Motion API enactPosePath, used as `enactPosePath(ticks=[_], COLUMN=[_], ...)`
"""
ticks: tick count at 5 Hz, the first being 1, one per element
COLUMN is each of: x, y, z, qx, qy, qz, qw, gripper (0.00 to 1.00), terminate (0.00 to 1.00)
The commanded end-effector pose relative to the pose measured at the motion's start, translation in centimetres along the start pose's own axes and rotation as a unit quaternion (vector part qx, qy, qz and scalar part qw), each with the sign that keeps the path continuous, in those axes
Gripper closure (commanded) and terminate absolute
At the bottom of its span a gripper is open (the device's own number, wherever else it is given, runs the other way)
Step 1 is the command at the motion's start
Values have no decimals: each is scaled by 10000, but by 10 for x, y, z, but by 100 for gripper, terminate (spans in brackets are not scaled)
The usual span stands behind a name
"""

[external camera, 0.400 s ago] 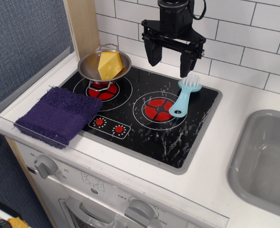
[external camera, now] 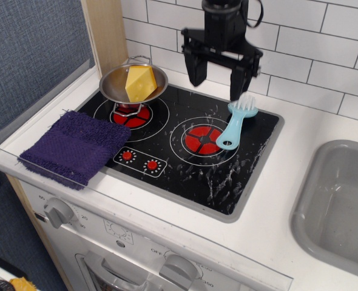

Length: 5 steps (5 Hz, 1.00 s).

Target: Place the cheese wedge on the front right corner of the stove

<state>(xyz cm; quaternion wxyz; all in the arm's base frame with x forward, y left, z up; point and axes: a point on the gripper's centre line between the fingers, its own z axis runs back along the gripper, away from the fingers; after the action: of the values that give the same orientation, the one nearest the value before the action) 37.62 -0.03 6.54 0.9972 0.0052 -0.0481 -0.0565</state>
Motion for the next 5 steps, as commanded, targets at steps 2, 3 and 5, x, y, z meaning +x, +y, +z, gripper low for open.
enactPosePath(ticks=[2, 3, 5], x=[-15, -20, -14], y=[97, 127, 133], z=[40, 22, -13], qx=[449, 479, 415], qy=[-525, -358, 83], qz=[1245, 1596, 1638], qw=[9898, 9854, 9856], gripper=[0, 0, 0], terminate=[0, 0, 0])
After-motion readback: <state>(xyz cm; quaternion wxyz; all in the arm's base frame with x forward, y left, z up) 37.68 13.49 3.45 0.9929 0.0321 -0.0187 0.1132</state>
